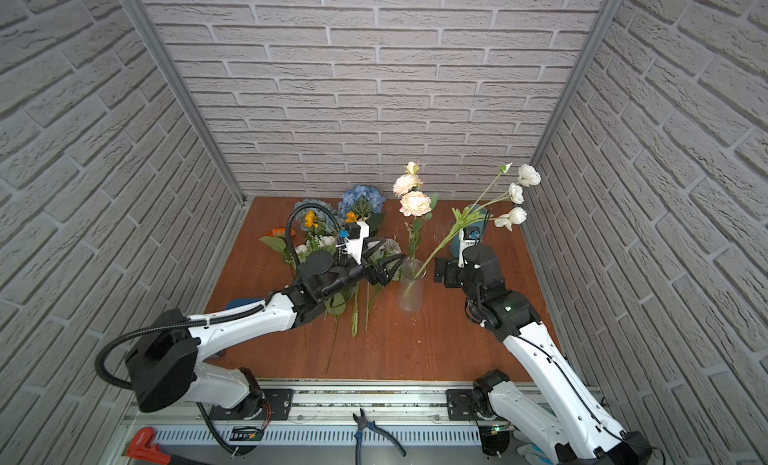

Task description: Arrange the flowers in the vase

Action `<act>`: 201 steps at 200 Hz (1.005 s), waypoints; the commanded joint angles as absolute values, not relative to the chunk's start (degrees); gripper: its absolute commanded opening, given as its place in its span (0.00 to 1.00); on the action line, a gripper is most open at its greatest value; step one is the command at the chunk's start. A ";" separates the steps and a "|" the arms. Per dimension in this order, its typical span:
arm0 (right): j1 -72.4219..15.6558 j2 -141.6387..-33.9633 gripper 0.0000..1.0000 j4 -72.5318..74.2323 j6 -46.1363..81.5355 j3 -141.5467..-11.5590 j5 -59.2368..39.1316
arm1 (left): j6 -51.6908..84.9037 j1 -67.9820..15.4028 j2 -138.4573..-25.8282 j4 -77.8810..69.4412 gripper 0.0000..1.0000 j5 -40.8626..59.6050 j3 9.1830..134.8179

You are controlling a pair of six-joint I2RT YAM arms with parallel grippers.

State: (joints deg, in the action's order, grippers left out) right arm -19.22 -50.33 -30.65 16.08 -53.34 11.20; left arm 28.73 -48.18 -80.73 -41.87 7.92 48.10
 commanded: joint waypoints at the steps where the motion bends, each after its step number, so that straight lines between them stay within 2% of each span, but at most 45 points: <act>1: -18.98 -50.19 0.98 -32.32 13.57 -57.22 0.45 | 29.71 -45.07 -77.87 -39.70 0.98 5.46 47.34; 60: -21.55 -50.52 0.90 -34.26 17.12 -62.48 -11.79 | 32.81 -34.70 -71.80 -23.50 0.98 -2.19 47.31; 103: -28.77 -55.11 0.83 -31.72 20.22 -64.42 -13.42 | 38.65 -25.23 -68.28 -17.42 0.98 -5.55 43.87; 143: -37.51 -66.72 0.68 -23.87 23.13 -66.37 -10.29 | 44.67 -17.31 -65.82 -15.49 0.98 -4.68 39.35; 152: -39.20 -70.56 0.63 -23.54 24.00 -67.94 -7.20 | 45.87 -15.99 -65.74 -16.21 0.98 -3.66 38.26; 178: -41.77 -82.57 0.38 -21.89 27.58 -73.48 -2.93 | 47.48 -13.61 -66.42 -18.28 0.98 -0.66 36.26; 201: -42.95 -93.16 0.34 -22.13 29.87 -79.33 -0.24 | 47.17 -12.15 -66.86 -18.71 0.98 0.99 35.52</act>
